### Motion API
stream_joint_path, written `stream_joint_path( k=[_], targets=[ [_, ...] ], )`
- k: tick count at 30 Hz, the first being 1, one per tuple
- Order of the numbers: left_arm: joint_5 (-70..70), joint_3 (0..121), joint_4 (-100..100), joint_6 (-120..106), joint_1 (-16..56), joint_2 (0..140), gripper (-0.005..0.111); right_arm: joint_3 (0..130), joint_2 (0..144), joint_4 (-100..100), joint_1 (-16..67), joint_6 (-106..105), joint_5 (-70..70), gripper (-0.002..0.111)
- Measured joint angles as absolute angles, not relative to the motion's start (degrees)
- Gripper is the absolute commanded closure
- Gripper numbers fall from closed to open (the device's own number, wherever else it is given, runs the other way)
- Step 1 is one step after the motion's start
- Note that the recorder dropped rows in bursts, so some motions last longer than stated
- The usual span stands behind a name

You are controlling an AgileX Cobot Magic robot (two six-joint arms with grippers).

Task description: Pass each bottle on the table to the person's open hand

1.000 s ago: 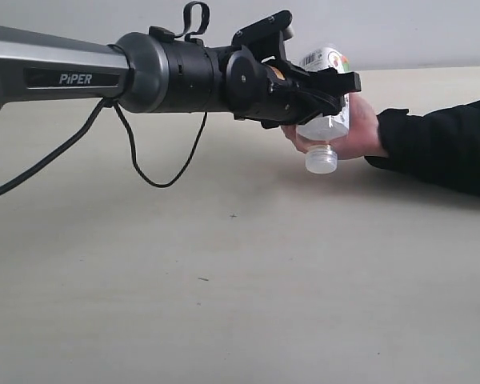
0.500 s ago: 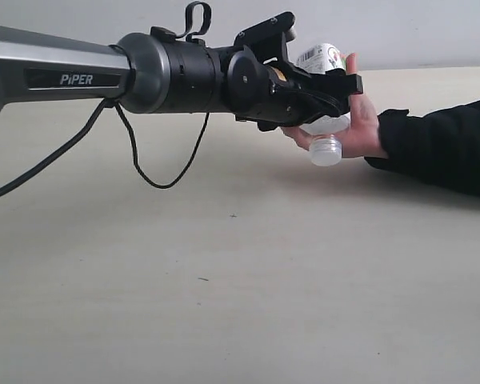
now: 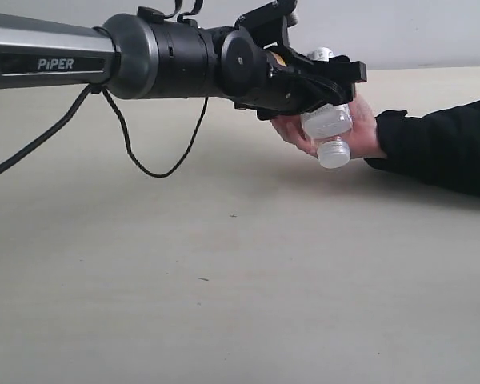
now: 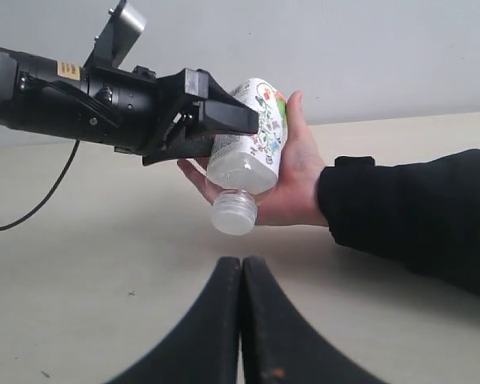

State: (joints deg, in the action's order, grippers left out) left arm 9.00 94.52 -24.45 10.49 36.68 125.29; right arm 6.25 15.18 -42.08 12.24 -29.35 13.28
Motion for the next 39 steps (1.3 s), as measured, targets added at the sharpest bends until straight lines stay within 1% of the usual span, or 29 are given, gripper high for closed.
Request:
stream_joint_path(
  k=[8, 10, 11, 13, 16, 17, 24, 27, 30, 33, 35, 39],
  targets=[
    [11.2, 94.5, -22.8, 9.7, 36.7, 120.8, 0.029, 6.3, 15.2, -42.1, 12.2, -29.3, 13.3, 0.108],
    [12.1, 94.5, -21.8, 9.7, 36.7, 119.0, 0.034, 6.3, 15.2, -42.1, 12.2, -29.3, 13.3, 0.108],
    [12.6, 94.5, -21.5, 9.7, 36.7, 118.4, 0.04, 6.3, 15.2, -42.1, 12.2, -29.3, 13.3, 0.108],
    [13.6, 94.5, -20.2, 9.7, 36.7, 116.9, 0.056, 6.3, 15.2, -42.1, 12.2, -29.3, 13.3, 0.108],
    [15.7, 94.5, -19.7, 9.6, 36.7, 114.7, 0.091, 6.3, 15.2, -42.1, 12.2, -29.3, 13.3, 0.108],
    [16.8, 94.5, -19.5, 9.6, 36.7, 114.0, 0.106, 6.3, 15.2, -42.1, 12.2, -29.3, 13.3, 0.108],
    [28.9, 94.1, -15.0, 7.9, 36.2, 107.4, 0.106, 6.3, 15.2, -42.1, 12.2, -29.3, 13.3, 0.108],
    [29.9, 89.8, -14.5, 6.3, 35.6, 102.5, 0.106, 6.3, 15.2, -42.1, 12.2, -29.3, 13.2, 0.108],
    [25.3, 80.7, -14.3, 5.5, 35.6, 95.2, 0.106, 6.3, 15.2, -42.1, 12.2, -29.3, 13.2, 0.108],
    [15.8, 67.0, -14.2, 5.2, 37.0, 85.5, 0.106, 6.3, 15.2, -42.1, 12.2, -29.3, 13.2, 0.108],
    [8.2, 57.1, -14.2, 5.0, 38.7, 78.6, 0.106, 6.3, 15.2, -42.1, 12.2, -29.3, 13.2, 0.108],
    [-3.5, 41.1, -15.7, 5.0, 42.6, 66.5, 0.106, 6.3, 15.2, -42.1, 12.2, -29.3, 13.2, 0.108]
  ],
)
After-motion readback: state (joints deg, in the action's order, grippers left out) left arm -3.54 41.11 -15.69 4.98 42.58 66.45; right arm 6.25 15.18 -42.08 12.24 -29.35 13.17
